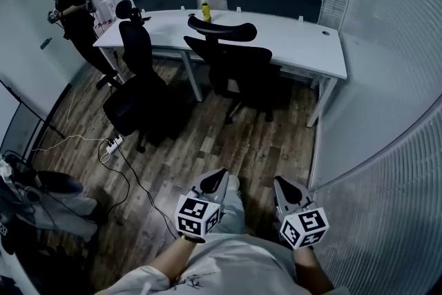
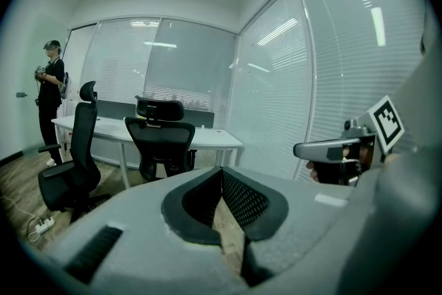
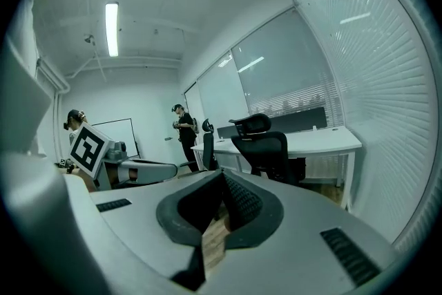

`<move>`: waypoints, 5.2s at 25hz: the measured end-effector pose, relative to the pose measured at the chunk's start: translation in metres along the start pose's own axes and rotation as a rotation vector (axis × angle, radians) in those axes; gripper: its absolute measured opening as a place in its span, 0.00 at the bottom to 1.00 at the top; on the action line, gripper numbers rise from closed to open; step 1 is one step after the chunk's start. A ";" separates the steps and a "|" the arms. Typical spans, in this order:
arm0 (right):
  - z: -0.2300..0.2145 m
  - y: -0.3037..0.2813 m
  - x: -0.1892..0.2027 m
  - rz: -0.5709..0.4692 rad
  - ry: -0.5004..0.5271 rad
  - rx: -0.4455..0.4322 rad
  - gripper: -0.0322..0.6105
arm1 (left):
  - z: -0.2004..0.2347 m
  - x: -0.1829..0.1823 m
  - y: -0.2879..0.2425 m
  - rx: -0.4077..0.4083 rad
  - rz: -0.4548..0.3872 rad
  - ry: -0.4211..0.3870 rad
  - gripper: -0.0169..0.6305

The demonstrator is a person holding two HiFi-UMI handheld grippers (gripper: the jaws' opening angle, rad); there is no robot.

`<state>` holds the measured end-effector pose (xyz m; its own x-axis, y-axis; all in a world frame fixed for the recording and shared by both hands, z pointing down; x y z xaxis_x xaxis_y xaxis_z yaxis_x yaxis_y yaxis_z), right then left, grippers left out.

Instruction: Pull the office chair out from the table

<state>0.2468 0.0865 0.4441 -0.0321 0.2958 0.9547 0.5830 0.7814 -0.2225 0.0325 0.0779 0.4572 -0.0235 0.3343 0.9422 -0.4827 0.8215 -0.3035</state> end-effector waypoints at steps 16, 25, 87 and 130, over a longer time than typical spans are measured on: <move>-0.091 -0.168 -0.064 -0.060 0.015 0.047 0.06 | 0.127 -0.069 -0.159 0.019 -0.006 -0.061 0.04; -0.139 -0.286 -0.102 -0.079 0.015 0.045 0.06 | 0.211 -0.118 -0.250 0.018 -0.018 -0.070 0.04; -0.298 -0.605 -0.206 0.132 0.310 -0.183 0.38 | 0.402 -0.180 -0.457 -0.197 0.026 0.049 0.54; -0.232 -0.543 -0.177 0.240 0.347 -0.197 0.37 | 0.376 -0.152 -0.378 -0.185 0.023 0.017 0.53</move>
<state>0.1242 -0.5178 0.4420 0.3764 0.2283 0.8979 0.6851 0.5838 -0.4357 -0.1107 -0.4566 0.4820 -0.0172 0.3606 0.9326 -0.3127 0.8840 -0.3476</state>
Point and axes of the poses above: the fingertips, and each gripper's own axes: y backward along the fingers, z to its left, x out of its underside, the point moved 7 cm from there along y, backward along the fingers, and after that the axes turned 1 degree about x, right-handed, at the moved point
